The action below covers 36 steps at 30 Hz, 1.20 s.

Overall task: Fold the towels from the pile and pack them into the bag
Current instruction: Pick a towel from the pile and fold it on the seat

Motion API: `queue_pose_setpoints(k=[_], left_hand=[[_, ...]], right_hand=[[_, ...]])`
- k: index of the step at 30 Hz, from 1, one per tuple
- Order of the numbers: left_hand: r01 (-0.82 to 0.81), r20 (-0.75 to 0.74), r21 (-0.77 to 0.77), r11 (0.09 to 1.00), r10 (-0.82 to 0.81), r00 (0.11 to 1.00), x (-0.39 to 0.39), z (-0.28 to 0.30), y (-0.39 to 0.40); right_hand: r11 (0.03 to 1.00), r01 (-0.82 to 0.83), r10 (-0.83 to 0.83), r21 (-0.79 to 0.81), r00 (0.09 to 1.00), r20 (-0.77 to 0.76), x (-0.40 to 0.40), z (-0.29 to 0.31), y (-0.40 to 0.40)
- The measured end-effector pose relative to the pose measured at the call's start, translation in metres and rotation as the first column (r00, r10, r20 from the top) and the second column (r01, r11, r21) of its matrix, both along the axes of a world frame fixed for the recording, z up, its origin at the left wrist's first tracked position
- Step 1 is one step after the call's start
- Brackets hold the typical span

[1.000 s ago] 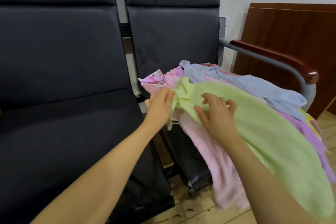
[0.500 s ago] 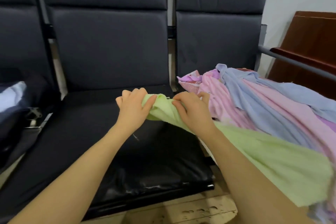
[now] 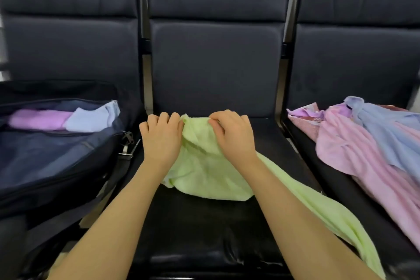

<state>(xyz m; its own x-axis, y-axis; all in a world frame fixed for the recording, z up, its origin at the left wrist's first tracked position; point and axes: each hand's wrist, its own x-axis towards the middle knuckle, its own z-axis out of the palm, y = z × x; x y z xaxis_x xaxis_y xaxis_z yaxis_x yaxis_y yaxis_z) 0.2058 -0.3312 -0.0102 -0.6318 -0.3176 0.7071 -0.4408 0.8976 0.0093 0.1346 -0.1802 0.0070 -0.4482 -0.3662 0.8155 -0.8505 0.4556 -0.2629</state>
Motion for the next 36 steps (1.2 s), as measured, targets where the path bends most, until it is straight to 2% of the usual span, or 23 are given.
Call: queue_pose_setpoints(k=[2, 4, 7, 10, 14, 18, 20, 23, 26, 32, 36], left_hand=[[0.004, 0.074, 0.152, 0.988, -0.016, 0.997, 0.005, 0.002, -0.007], [-0.046, 0.175, 0.301, 0.952, -0.008, 0.984, 0.008, -0.004, -0.006], [-0.012, 0.286, 0.348, 0.937, -0.094, 0.953, 0.016, -0.01, 0.009], [0.103, 0.378, 0.307, 0.946, -0.22, 0.899, 0.025, -0.016, 0.031], [0.204, 0.52, 0.352, 0.913, -0.372, 0.769, 0.038, -0.027, 0.063], [0.286, 0.643, 0.46, 0.841, -0.537, 0.546, 0.039, -0.041, 0.089], [0.282, 0.67, 0.488, 0.826, -0.562, 0.486, 0.036, -0.049, 0.098], [0.225, 0.769, 0.445, 0.867, -0.498, 0.401, 0.028, -0.059, 0.101], [0.168, 0.839, 0.358, 0.918, -0.396, 0.374, 0.023, -0.06, 0.089], [0.077, 0.88, 0.179, 0.981, -0.194, 0.433, 0.022, -0.065, 0.047], [-0.008, 0.841, 0.227, 0.974, -0.192, 0.506, 0.022, -0.065, 0.017]], right_hand=[[0.996, -0.021, 0.012, 0.082, 0.993, 0.114, 0.005, -0.004, -0.01], [0.966, -0.057, -0.006, 0.253, 0.971, 0.24, 0.006, -0.014, -0.01], [0.887, -0.094, -0.05, 0.451, 0.954, 0.296, 0.007, -0.027, 0.011], [0.786, -0.117, -0.077, 0.606, 0.955, 0.285, 0.008, -0.037, 0.039], [0.673, -0.168, -0.147, 0.72, 0.924, 0.353, 0.004, -0.043, 0.08], [0.46, -0.268, -0.264, 0.846, 0.869, 0.419, 0.004, -0.052, 0.117], [0.383, -0.305, -0.318, 0.872, 0.843, 0.434, 0.007, -0.061, 0.129], [0.395, -0.345, -0.358, 0.851, 0.795, 0.489, 0.01, -0.073, 0.134], [0.425, -0.381, -0.381, 0.821, 0.748, 0.544, 0.01, -0.082, 0.121], [0.541, -0.443, -0.345, 0.715, 0.658, 0.669, 0.017, -0.099, 0.059], [0.645, -0.491, -0.272, 0.585, 0.568, 0.777, 0.017, -0.095, 0.021]])
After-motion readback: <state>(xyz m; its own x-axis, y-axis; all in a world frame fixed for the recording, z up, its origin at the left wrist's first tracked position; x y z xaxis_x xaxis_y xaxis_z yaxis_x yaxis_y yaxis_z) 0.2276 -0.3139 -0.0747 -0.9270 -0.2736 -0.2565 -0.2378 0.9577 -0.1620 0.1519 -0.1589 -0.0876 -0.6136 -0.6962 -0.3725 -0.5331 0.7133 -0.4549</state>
